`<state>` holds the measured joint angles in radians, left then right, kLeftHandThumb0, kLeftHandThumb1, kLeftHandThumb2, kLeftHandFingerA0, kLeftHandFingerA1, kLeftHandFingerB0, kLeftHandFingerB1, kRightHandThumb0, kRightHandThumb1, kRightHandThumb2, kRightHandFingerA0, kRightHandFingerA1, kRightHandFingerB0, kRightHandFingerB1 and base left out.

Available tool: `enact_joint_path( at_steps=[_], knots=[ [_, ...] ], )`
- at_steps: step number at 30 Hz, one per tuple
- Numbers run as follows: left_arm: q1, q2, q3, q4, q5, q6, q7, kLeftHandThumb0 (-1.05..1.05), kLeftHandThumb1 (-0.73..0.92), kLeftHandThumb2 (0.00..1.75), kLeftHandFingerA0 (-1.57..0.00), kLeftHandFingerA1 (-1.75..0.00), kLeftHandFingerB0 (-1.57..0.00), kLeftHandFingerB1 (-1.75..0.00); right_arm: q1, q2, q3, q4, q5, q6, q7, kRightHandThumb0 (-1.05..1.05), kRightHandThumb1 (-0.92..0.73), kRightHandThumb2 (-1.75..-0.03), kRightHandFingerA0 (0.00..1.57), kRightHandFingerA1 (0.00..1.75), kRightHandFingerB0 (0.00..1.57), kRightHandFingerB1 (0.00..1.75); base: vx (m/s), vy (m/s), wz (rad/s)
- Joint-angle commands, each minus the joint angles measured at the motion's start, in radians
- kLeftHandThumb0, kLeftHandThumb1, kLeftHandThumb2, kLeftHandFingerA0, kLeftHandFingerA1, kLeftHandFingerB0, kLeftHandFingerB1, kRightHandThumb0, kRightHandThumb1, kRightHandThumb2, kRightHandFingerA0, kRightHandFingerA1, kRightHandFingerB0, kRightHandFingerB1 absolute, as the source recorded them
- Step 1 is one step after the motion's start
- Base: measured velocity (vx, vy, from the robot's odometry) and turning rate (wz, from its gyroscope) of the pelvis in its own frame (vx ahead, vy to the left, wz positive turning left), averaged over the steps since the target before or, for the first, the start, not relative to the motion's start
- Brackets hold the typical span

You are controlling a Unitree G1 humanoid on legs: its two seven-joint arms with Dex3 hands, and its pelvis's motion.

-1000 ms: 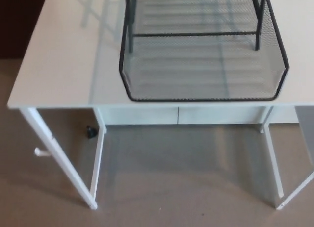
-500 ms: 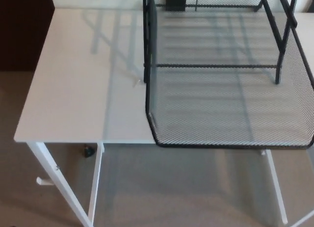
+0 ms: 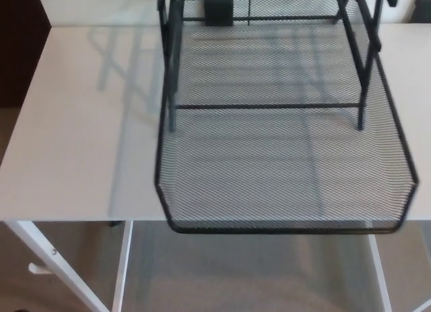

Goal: The robot walk towards a table in front and then pushes a layer of a file tray back to its original position using its right hand

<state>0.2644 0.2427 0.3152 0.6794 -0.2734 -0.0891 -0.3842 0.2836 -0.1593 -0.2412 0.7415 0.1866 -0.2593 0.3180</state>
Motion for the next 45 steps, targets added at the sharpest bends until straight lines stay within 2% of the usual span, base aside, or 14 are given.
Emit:
enact_joint_path(
  at_steps=[1,5,6,10,15,17,18,19,24,25,28,29,39,45],
  knots=[
    [-0.002,0.023,0.003,0.004,0.016,0.003,0.012,-0.19,0.47,0.54,-0.71,-0.45,-0.54,-0.39,0.001,-0.005,0.005,0.003,-0.014,0.002,-0.017,-0.31,-0.55,-0.56,0.67,0.53,0.45,0.41,-0.02,0.18,-0.05],
    [-0.005,0.027,-0.002,0.015,0.021,-0.01,0.012,-0.18,0.47,0.54,-0.72,-0.45,-0.54,-0.39,-0.005,-0.006,0.009,0.011,-0.023,-0.003,-0.03,-0.39,-0.45,-0.72,0.62,0.61,0.41,0.5,0.01,0.215,0.16],
    [-0.007,0.029,-0.003,0.016,0.021,-0.01,0.01,-0.18,0.48,0.54,-0.71,-0.45,-0.53,-0.39,-0.004,-0.005,0.01,0.01,-0.024,-0.005,-0.031,-0.32,-0.55,-0.56,0.68,0.54,0.46,0.41,0.0,0.0,0.0],
    [-0.012,0.03,-0.005,0.027,0.022,-0.02,0.015,-0.18,0.46,0.54,-0.73,-0.46,-0.55,-0.4,0.006,0.0,0.009,-0.009,-0.018,-0.003,-0.021,-0.37,-0.46,-0.71,0.61,0.61,0.41,0.5,0.05,0.031,0.06],
    [-0.009,0.039,-0.012,0.025,0.019,-0.039,-0.019,-0.21,0.52,0.56,-0.63,-0.45,-0.53,-0.39,0.007,-0.003,0.028,-0.015,-0.05,-0.026,-0.045,-0.33,-0.56,-0.56,0.68,0.52,0.47,0.41,0.02,-0.018,0.04],
    [-0.008,0.039,-0.014,0.023,0.019,-0.042,-0.021,-0.21,0.52,0.55,-0.64,-0.45,-0.53,-0.39,0.005,-0.003,0.028,-0.012,-0.047,-0.027,-0.043,-0.4,-0.45,-0.73,0.63,0.61,0.43,0.5,0.0,0.0,0.0],
    [-0.002,0.041,-0.019,0.014,0.025,-0.041,-0.02,-0.21,0.52,0.56,-0.63,-0.45,-0.5,-0.39,0.011,-0.002,0.029,-0.019,-0.049,-0.027,-0.048,-0.34,-0.55,-0.56,0.68,0.52,0.47,0.41,0.0,0.0,0.0],
    [0.002,0.039,-0.018,0.006,0.021,-0.04,-0.023,-0.2,0.52,0.55,-0.63,-0.45,-0.5,-0.39,0.011,-0.001,0.029,-0.021,-0.05,-0.024,-0.052,-0.41,-0.45,-0.73,0.62,0.61,0.43,0.51,0.0,0.0,0.0],
    [0.011,0.038,-0.018,0.009,0.02,-0.052,-0.035,-0.21,0.51,0.55,-0.61,-0.45,-0.51,-0.39,0.046,0.013,0.034,-0.069,-0.052,-0.049,-0.056,-0.34,-0.54,-0.56,0.66,0.51,0.46,0.41,0.0,0.0,0.0],
    [0.01,0.039,-0.018,0.01,0.021,-0.053,-0.037,-0.21,0.52,0.55,-0.6,-0.45,-0.51,-0.39,0.075,0.011,0.052,-0.112,-0.085,-0.079,-0.071,-0.48,-0.42,-0.76,0.53,0.58,0.36,0.49,0.0,0.0,0.0],
    [0.005,0.039,-0.019,0.006,0.019,-0.044,-0.042,-0.22,0.52,0.56,-0.59,-0.44,-0.5,-0.39,0.165,0.011,0.094,-0.25,-0.156,-0.143,-0.111,-0.49,-0.41,-0.76,0.5,0.58,0.37,0.5,0.0,0.0,0.0],
    [0.002,0.04,-0.021,0.003,0.018,-0.043,-0.048,-0.21,0.54,0.56,-0.58,-0.44,-0.51,-0.39,0.253,0.011,0.112,-0.371,-0.198,-0.184,-0.127,-0.41,-0.55,-0.56,0.45,0.42,0.37,0.36,0.0,0.0,0.0],
    [0.0,0.046,-0.02,-0.042,0.015,-0.011,-0.047,-0.18,0.55,0.56,-0.58,-0.43,-0.51,-0.38,0.624,0.087,0.06,-0.794,-0.26,-0.606,-0.17,-0.49,-0.44,-0.73,0.36,0.51,0.33,0.45,0.0,0.0,0.0],
    [-0.005,0.048,-0.013,-0.03,0.014,-0.019,-0.044,-0.23,0.51,0.62,-0.56,-0.47,-0.49,-0.43,0.645,0.113,-0.03,-0.927,-0.183,-0.609,-0.185,-0.57,-0.47,-0.79,0.37,0.49,0.32,0.45,0.0,0.0,0.0]
  ],
)
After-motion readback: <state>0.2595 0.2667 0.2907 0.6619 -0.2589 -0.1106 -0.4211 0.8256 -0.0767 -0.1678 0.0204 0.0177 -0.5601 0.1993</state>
